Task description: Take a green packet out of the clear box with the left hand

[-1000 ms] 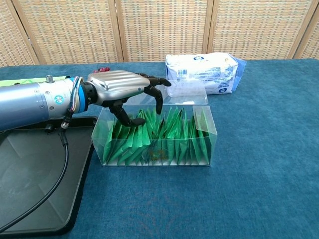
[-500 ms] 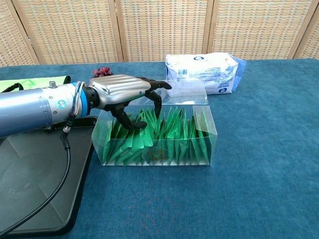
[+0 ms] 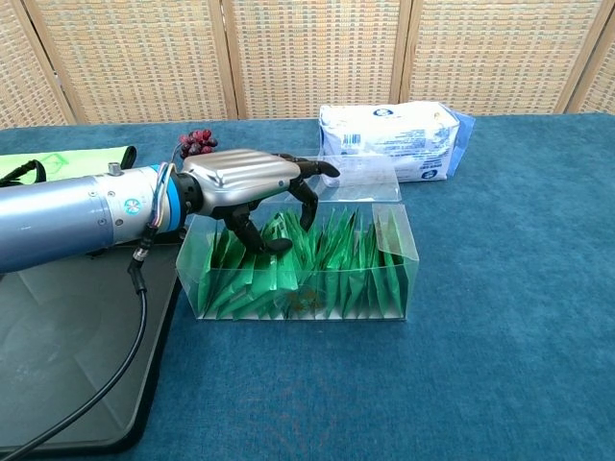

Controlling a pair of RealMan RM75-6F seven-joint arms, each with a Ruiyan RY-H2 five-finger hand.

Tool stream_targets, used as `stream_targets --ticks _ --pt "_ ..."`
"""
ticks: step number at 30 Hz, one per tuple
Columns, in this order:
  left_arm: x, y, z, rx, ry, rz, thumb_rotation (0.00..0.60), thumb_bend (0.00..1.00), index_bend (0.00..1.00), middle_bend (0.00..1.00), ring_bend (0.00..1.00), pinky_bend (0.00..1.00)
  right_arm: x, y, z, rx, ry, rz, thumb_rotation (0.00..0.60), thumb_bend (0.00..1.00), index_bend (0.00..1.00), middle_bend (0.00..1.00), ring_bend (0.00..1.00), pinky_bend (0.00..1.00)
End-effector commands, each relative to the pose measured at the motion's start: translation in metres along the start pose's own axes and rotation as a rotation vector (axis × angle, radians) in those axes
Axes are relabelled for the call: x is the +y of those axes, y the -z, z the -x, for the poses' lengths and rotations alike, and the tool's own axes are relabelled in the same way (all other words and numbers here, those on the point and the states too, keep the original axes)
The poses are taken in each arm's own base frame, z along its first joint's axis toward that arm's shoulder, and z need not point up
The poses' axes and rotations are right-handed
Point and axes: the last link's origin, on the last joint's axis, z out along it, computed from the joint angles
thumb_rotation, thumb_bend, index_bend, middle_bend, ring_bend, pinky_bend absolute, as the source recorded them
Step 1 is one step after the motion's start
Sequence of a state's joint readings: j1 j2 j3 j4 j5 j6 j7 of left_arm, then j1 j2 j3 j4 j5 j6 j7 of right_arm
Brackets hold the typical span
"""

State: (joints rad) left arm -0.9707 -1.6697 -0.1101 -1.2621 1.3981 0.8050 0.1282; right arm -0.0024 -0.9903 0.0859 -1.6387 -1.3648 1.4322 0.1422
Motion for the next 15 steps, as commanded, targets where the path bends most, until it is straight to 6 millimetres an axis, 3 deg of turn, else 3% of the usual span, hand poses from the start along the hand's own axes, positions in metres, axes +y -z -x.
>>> stream_targets --ticks 1,6,10,15 --pt "0.0001 -0.0002 0.0005 -0.002 -0.002 0.001 0.600 0.43 0.56 0.00 0.00 0.00 -0.0003 -0.0001 0.0000 0.000 -0.001 -0.002 0.600 0.00 0.00 0.00 0.00 0.00" --pt "0.0007 -0.0011 0.0017 -0.002 -0.006 0.002 0.600 0.43 0.60 0.00 0.00 0.00 -0.0001 -0.0005 0.0004 -0.003 -0.001 -0.001 0.600 0.00 0.00 0.00 0.00 0.00" --pt "0.0006 -0.0015 0.0015 0.004 -0.009 0.000 0.600 0.44 0.71 0.00 0.00 0.00 -0.0004 -0.0003 -0.0002 -0.001 -0.003 -0.002 0.600 0.00 0.00 0.00 0.00 0.00" --pt "-0.0002 -0.0021 0.0003 0.015 -0.006 -0.007 0.600 0.47 0.74 0.00 0.00 0.00 0.0004 -0.0002 -0.0005 -0.001 -0.004 0.000 0.600 0.00 0.00 0.00 0.00 0.00"
